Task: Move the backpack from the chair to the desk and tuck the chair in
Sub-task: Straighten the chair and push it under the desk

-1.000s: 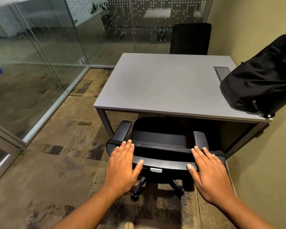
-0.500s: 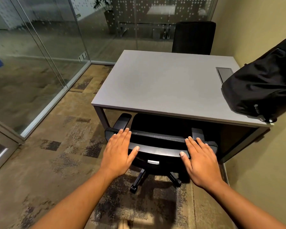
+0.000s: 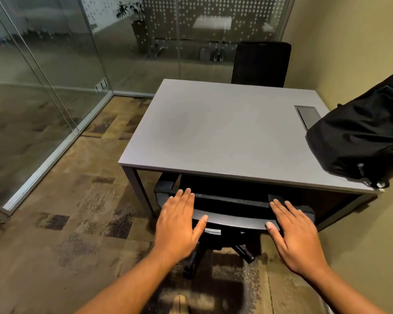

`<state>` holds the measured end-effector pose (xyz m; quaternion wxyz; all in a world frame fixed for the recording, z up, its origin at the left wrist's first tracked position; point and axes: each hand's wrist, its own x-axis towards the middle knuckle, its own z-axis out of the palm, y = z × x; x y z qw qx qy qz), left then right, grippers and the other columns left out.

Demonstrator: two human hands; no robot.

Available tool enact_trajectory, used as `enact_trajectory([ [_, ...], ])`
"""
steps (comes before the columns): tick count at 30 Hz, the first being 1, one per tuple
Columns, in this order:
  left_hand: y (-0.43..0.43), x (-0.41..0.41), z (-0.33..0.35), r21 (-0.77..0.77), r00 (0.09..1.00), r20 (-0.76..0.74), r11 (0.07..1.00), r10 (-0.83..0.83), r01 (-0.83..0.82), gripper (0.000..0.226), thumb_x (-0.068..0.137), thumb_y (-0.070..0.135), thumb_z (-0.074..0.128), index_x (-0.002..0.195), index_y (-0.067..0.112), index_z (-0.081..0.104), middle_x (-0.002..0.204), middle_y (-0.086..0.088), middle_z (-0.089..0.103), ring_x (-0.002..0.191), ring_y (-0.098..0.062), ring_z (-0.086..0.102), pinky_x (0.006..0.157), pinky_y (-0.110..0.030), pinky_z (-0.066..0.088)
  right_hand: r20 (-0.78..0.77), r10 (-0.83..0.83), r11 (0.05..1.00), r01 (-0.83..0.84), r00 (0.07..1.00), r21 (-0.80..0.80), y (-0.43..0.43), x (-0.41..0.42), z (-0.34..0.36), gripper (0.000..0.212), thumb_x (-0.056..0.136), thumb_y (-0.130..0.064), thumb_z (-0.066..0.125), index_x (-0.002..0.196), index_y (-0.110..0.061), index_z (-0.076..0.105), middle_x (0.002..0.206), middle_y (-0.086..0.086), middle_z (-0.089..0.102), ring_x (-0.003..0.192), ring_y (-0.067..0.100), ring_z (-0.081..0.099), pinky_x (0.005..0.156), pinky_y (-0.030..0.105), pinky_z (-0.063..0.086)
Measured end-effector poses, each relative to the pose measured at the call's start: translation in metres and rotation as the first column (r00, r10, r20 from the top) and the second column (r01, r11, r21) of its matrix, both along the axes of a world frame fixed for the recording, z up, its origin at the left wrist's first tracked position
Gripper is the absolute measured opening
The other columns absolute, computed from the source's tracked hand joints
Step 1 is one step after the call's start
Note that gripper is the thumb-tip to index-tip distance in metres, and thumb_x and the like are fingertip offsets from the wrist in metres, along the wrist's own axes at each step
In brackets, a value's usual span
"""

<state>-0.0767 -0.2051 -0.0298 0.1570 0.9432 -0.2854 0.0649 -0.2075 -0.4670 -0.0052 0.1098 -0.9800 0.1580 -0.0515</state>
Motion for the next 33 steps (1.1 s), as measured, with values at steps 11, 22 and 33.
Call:
enact_trajectory([
  [11, -0.016, 0.038, -0.002, 0.006, 0.997, -0.015, 0.997, -0.078, 0.078, 0.069, 0.096, 0.061, 0.026, 0.141, 0.013, 0.045, 0.149, -0.003, 0.042, 0.14, -0.017, 0.031, 0.115, -0.036, 0.016, 0.04, -0.058, 0.998, 0.059, 0.998, -0.019, -0.01, 0.027, 0.002, 0.06, 0.097, -0.051, 0.023, 0.143, -0.021, 0.047, 0.149, -0.002, 0.047, 0.142, 0.02, 0.037, 0.114, 0.043, 0.032],
  [22, -0.038, 0.05, 0.001, -0.006, 0.999, -0.024, 0.999, -0.045, 0.045, 0.07, 0.096, 0.064, 0.022, 0.146, 0.016, 0.037, 0.154, 0.0, 0.033, 0.144, -0.014, 0.022, 0.118, -0.034, 0.01, 0.044, -0.038, 0.998, 0.04, 0.998, -0.052, -0.038, 0.048, -0.005, 0.061, 0.099, -0.053, 0.019, 0.143, -0.022, 0.045, 0.149, -0.004, 0.046, 0.143, 0.019, 0.035, 0.113, 0.042, 0.034],
  [33, -0.06, 0.07, 0.002, 0.024, 0.999, -0.009, 0.999, -0.035, 0.035, 0.072, 0.096, 0.067, 0.02, 0.148, 0.018, 0.033, 0.155, 0.001, 0.031, 0.144, -0.013, 0.019, 0.117, -0.032, 0.006, 0.035, 0.01, 0.997, -0.007, 0.999, -0.075, -0.069, 0.072, -0.004, 0.062, 0.099, -0.053, 0.017, 0.143, -0.02, 0.047, 0.147, 0.0, 0.05, 0.142, 0.022, 0.038, 0.114, 0.043, 0.033],
])
